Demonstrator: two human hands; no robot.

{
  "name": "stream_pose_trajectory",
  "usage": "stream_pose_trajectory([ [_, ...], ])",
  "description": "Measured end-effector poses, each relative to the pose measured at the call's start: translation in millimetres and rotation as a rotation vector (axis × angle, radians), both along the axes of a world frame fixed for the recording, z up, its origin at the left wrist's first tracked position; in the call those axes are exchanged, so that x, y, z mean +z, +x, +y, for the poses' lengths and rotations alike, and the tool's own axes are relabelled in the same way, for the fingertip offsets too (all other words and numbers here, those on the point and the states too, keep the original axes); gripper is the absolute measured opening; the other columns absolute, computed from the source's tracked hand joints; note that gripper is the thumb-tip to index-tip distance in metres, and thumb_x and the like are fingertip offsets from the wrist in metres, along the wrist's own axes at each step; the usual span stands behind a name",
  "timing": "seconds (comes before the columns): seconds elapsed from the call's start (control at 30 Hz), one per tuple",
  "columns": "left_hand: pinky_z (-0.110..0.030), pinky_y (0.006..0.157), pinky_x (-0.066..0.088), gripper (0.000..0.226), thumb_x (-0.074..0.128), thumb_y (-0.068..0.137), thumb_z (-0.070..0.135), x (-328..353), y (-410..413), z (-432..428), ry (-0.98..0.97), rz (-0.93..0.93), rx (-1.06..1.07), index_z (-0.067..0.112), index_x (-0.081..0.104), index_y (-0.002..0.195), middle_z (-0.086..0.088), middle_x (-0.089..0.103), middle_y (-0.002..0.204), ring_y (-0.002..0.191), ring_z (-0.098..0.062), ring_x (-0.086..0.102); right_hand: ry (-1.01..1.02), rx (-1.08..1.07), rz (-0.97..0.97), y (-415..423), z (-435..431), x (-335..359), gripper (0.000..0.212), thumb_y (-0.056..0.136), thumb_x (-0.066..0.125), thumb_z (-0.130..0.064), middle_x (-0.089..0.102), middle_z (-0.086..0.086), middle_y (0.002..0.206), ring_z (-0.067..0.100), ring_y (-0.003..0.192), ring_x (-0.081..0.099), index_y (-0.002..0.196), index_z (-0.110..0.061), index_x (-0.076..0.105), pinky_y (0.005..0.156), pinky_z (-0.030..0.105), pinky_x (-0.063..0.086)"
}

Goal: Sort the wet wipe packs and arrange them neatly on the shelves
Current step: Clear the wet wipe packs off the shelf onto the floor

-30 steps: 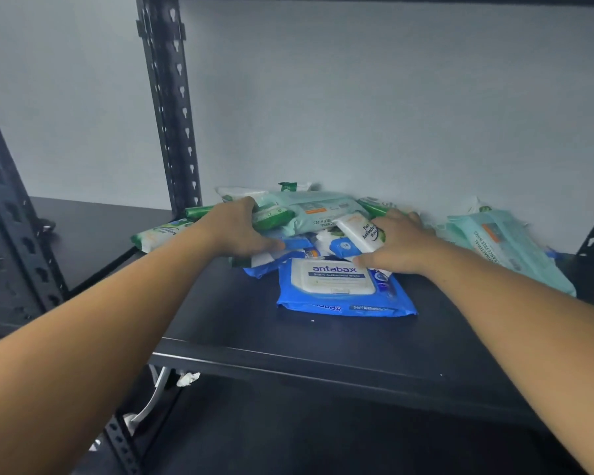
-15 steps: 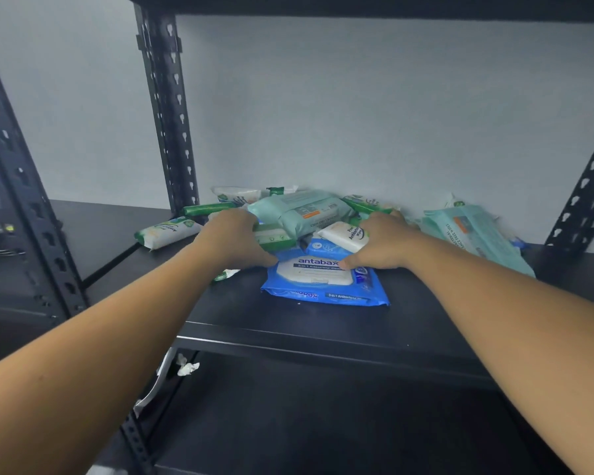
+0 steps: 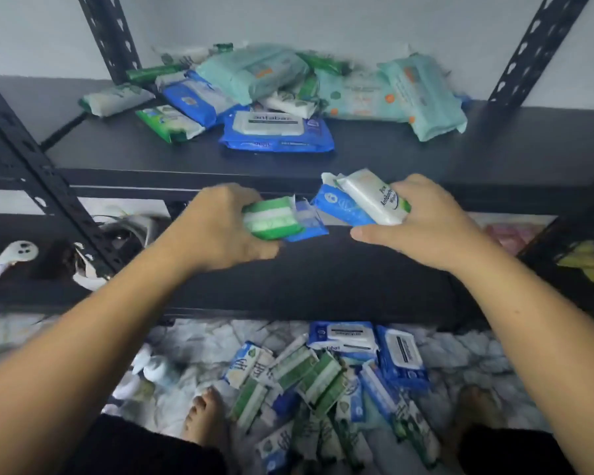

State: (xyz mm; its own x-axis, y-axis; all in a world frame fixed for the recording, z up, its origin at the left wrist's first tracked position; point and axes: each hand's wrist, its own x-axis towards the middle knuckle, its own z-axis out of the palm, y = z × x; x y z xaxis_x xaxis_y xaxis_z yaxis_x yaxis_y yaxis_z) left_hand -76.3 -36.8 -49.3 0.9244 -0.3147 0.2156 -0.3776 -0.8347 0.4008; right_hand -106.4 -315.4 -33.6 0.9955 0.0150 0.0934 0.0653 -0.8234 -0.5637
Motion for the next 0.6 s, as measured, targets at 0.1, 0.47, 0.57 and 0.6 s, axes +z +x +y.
stream_pose_trajectory([
  [0.1, -0.026, 0.069, 0.042, 0.045, 0.086, 0.060, 0.047, -67.6, -33.6, -15.7, 0.055, 0.189, -0.129, 0.019, 0.071, 0.092, 0.005, 0.064, 0.085, 0.081, -0.020, 0.061, 0.130, -0.082, 0.144, -47.8, -20.5, -69.5, 0.039, 0.064, 0.086, -0.053, 0.053, 0.000, 0.095, 0.014, 0.085, 0.057, 0.079, -0.025, 0.064, 0.066, 0.029, 0.038],
  [0.47, -0.042, 0.097, 0.050, 0.049, 0.073, 0.083, 0.040, -327.1, -133.4, -121.5, 0.485, 0.719, -0.353, 0.017, 0.060, 0.124, -0.008, 0.055, 0.127, 0.122, -0.029, 0.054, -0.234, -0.045, 0.994, -154.4, -67.1, -321.6, 0.098, 0.053, 0.062, -0.077, 0.058, 0.007, 0.129, 0.023, 0.107, 0.061, 0.127, -0.013, 0.058, 0.077, 0.023, 0.045],
  [0.57, -0.043, 0.107, 0.043, 0.047, 0.061, 0.091, 0.030, -368.9, -154.1, -139.4, 0.583, 0.675, -0.407, 0.016, 0.053, 0.134, -0.009, 0.051, 0.138, 0.131, -0.029, 0.046, -0.272, -0.092, 1.030, -176.8, -79.8, -355.9, 0.082, 0.080, 0.064, -0.069, 0.049, 0.008, 0.140, 0.027, 0.126, 0.051, 0.135, -0.010, 0.050, 0.087, 0.026, 0.039],
  [0.6, -0.044, 0.109, 0.041, 0.049, 0.060, 0.092, 0.030, -379.5, -158.2, -144.4, 0.603, 0.664, -0.418, 0.015, 0.050, 0.137, -0.010, 0.049, 0.141, 0.133, -0.029, 0.044, -0.284, -0.097, 1.022, -180.9, -83.9, -367.6, 0.074, 0.087, 0.063, -0.063, 0.045, 0.011, 0.144, 0.027, 0.131, 0.047, 0.137, -0.011, 0.047, 0.092, 0.028, 0.039],
])
